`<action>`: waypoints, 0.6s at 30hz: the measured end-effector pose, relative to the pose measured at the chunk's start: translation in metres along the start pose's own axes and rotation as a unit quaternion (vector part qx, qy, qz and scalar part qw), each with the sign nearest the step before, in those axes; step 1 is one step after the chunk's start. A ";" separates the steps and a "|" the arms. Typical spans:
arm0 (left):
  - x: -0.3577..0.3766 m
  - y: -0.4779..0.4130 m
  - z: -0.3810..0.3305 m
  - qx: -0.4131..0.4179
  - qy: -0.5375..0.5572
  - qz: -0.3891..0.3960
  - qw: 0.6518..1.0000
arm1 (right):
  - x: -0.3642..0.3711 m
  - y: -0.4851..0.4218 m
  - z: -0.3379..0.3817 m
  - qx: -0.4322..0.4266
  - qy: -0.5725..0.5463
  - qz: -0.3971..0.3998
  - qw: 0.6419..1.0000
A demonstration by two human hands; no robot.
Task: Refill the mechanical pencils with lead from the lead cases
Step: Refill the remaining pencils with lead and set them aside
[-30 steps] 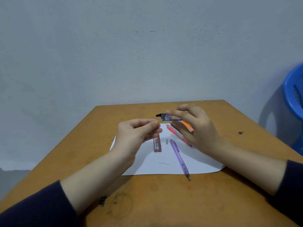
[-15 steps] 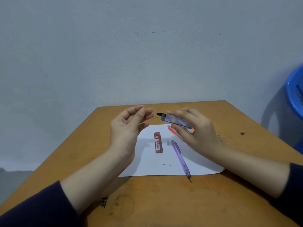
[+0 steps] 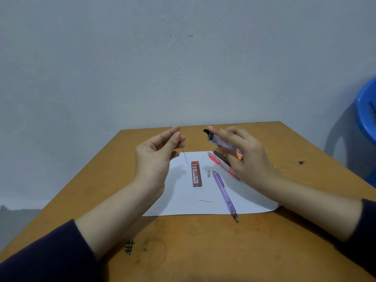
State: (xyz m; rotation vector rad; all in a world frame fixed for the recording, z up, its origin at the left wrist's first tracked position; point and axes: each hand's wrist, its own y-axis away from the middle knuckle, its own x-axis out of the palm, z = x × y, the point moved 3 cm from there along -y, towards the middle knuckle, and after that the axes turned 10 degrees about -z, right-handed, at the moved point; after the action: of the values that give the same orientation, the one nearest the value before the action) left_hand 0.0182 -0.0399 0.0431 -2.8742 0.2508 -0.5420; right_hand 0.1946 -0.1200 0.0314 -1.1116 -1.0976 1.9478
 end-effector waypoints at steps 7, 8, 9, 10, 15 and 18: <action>-0.001 -0.003 0.002 0.013 -0.024 0.002 1.000 | 0.000 0.001 0.002 0.077 -0.076 0.029 0.994; -0.001 -0.003 0.003 0.014 -0.028 0.002 0.999 | 0.000 0.001 0.001 0.089 -0.093 0.028 0.991; -0.001 -0.004 0.003 0.015 -0.032 0.002 0.999 | -0.001 0.001 0.000 0.096 -0.105 0.024 0.990; -0.002 -0.004 0.004 0.015 -0.034 0.001 0.999 | -0.001 0.001 0.000 0.100 -0.109 0.018 0.989; -0.003 -0.006 0.006 0.012 -0.040 -0.005 0.999 | 0.000 0.000 -0.004 0.111 -0.116 0.006 0.987; -0.003 -0.007 0.007 0.012 -0.040 -0.009 0.999 | 0.001 0.000 -0.006 0.116 -0.124 0.013 0.985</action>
State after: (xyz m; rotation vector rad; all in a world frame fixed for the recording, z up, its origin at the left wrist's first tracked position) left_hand 0.0184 -0.0315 0.0375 -2.8700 0.2054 -0.4278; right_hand 0.1992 -0.1168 0.0291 -0.7778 -0.9522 2.2128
